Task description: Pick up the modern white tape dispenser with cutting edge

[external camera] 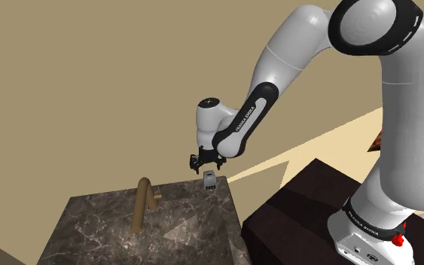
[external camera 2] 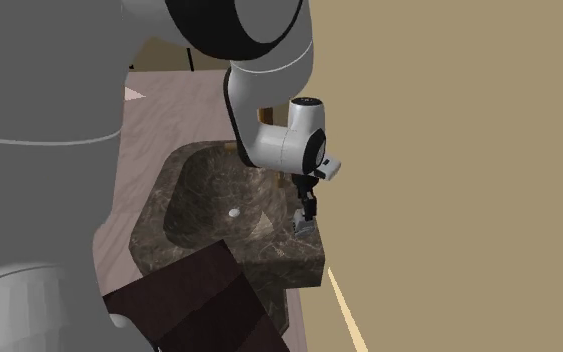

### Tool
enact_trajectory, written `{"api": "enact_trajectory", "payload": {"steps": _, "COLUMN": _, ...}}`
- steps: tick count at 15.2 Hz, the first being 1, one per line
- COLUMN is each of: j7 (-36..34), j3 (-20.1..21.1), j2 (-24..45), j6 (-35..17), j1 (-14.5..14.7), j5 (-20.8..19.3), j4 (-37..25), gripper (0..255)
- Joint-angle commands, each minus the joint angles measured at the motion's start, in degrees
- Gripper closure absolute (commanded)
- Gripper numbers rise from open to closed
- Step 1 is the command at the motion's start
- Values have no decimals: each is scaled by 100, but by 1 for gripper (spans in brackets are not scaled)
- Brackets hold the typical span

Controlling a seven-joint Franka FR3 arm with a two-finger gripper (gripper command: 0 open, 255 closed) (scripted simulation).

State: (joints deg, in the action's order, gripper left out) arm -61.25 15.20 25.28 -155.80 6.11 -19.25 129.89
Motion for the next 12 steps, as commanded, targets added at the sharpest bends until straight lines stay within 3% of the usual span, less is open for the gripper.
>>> {"api": "enact_trajectory", "payload": {"steps": 1, "j7": 349, "j3": -79, "j2": 326, "j6": -103, "j1": -38, "j5": -241, "j4": -146, "gripper": 0}}
{"api": "enact_trajectory", "payload": {"steps": 6, "j7": -31, "j3": -52, "j2": 747, "j6": -307, "j1": -142, "j5": -755, "j4": -295, "gripper": 0}}
{"api": "enact_trajectory", "payload": {"steps": 9, "j7": -86, "j3": -41, "j2": 798, "j6": -325, "j1": -163, "j5": -829, "j4": -316, "gripper": 0}}
{"api": "enact_trajectory", "payload": {"steps": 10, "j7": -79, "j3": -40, "j2": 809, "j6": -319, "j1": -166, "j5": -827, "j4": -331, "gripper": 255}}
{"api": "enact_trajectory", "payload": {"steps": 12, "j7": -87, "j3": -32, "j2": 792, "j6": -311, "j1": -161, "j5": -821, "j4": -319, "gripper": 255}}
